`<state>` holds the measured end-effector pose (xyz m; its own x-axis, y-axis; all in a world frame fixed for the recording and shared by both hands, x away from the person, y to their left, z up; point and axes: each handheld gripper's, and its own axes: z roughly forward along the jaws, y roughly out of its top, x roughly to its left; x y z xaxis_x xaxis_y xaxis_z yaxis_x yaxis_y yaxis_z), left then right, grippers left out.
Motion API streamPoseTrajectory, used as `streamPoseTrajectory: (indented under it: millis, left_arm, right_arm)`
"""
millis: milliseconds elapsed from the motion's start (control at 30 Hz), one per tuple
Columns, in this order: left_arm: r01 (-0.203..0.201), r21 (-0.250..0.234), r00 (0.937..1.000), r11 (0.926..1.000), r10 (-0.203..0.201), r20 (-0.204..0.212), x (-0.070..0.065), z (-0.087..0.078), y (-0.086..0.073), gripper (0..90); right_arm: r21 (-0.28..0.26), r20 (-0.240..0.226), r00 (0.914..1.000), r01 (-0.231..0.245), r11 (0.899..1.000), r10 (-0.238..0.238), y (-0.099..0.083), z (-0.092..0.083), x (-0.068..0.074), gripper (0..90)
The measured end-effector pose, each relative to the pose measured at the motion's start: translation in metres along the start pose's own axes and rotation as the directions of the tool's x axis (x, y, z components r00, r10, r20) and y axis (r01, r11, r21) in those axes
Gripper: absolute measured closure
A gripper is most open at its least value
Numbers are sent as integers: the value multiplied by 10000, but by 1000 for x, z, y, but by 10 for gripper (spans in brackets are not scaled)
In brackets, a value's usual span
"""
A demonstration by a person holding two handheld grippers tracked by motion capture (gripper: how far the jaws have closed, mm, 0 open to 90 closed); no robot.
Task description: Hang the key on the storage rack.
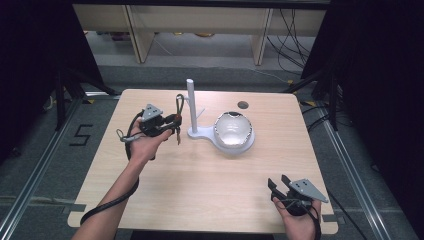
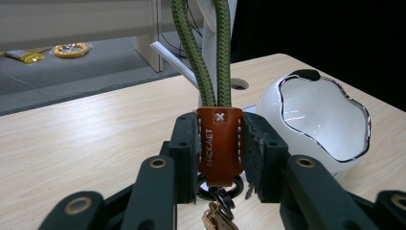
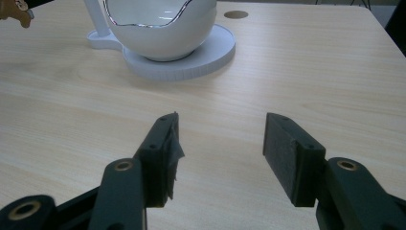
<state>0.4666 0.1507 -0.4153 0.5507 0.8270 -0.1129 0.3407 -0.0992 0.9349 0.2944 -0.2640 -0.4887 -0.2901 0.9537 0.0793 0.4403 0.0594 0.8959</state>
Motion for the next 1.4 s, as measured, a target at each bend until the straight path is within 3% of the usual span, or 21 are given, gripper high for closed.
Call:
streamPoseTrajectory:
  millis: [133, 1400]
  left_arm:
    - [-8, 44, 10000, 10000, 8, -2, -1, 2, 1, 671]
    - [170, 449, 9998, 9988, -166, -103, -4, 33, -4, 667]
  right_arm:
    - [217, 30, 10000, -30, 9998, 29, 1, -2, 1, 476]
    - [152, 83, 10000, -17, 9999, 16, 0, -2, 0, 473]
